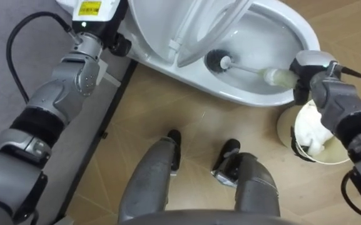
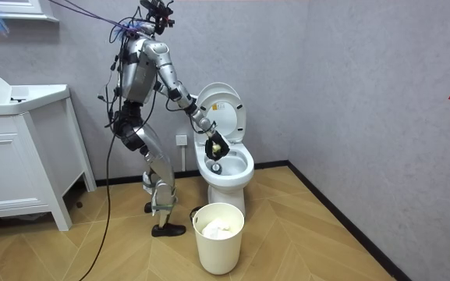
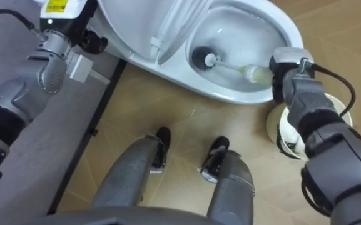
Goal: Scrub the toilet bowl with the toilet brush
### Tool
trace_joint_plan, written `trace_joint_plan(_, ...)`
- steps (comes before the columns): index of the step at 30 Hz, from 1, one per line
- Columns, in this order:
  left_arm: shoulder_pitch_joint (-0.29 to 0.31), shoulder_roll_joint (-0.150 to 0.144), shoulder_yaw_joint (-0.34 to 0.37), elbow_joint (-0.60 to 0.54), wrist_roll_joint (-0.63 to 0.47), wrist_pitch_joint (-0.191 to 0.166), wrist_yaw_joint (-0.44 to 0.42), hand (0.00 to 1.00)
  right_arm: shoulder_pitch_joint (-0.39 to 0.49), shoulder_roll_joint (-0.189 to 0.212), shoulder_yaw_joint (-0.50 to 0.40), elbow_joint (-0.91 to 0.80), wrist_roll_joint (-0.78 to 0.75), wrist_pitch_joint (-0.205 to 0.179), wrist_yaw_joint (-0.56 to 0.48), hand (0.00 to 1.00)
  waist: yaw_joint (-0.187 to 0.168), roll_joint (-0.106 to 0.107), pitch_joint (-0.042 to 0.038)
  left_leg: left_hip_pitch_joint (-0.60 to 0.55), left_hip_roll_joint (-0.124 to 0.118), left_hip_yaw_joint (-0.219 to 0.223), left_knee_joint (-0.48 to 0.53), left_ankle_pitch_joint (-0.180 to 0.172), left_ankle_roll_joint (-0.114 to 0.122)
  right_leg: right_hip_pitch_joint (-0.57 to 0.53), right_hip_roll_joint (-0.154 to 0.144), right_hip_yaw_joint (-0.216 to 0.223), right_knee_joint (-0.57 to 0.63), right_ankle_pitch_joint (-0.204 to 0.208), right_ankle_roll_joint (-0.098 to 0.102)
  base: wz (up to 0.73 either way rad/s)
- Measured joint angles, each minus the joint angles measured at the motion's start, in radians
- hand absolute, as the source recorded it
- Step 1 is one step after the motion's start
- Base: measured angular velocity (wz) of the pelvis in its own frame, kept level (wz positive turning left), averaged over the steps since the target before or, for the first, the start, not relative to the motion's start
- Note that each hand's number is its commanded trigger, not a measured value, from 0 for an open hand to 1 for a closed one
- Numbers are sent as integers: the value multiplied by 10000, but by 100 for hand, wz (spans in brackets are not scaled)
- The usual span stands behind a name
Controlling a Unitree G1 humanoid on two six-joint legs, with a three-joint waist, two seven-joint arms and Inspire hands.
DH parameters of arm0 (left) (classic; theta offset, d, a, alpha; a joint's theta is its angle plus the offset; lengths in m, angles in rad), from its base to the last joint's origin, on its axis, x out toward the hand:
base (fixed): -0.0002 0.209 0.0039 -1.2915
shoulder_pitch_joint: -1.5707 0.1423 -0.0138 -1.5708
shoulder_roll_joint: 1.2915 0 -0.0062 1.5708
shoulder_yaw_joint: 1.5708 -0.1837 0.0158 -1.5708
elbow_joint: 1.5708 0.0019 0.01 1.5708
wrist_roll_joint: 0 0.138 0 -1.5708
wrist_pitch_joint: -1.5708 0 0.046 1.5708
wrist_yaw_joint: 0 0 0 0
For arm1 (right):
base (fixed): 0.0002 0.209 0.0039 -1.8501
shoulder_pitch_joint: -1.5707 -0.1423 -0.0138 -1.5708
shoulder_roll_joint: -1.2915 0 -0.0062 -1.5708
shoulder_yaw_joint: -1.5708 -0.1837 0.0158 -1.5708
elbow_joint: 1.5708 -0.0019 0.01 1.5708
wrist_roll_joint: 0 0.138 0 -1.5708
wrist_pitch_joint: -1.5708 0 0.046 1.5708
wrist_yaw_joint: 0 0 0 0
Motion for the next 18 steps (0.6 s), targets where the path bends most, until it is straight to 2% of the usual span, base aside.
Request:
trace_joint_plan(3,138,8,194,-7,-9,-94,-153,0,310,-51,-98,-220,-194,-46,1,100,-139,-19,-51,79,1,2,-5,-2,-2,76,-2,-8,23,-15,3,0)
trace_joint_plan(5,166,9,245,24,-20,-121,-344,0,474,-46,-99,-333,-213,-64,11,100,-171,-24,-56,232,-6,2,-10,-15,-5,221,-9,-9,20,-25,11,0)
trace_joint_plan(10,496,43,480,321,-73,-287,-781,0,1207,68,-462,-605,-360,-284,149,100,-280,-230,-202,936,-35,44,-360,-33,-21,797,54,148,-182,-111,93,-2)
trace_joint_plan(15,1635,47,973,187,-44,-357,-850,0,2496,207,-1284,-779,-351,-590,205,100,-512,-360,-360,1835,109,74,-707,-108,-62,1758,272,135,-715,-91,125,-4)
trace_joint_plan(16,1748,42,1058,134,-42,-360,-872,0,2605,219,-1393,-790,-349,-636,204,100,-539,-362,-362,1929,120,82,-738,-120,-73,1844,287,138,-754,-92,127,-5)
trace_joint_plan(18,2365,35,1460,-240,128,-357,-933,0,3118,311,-1912,-812,-351,-867,212,100,-674,-386,-407,2360,140,108,-1025,-114,-79,2248,347,136,-1015,-70,152,-4)
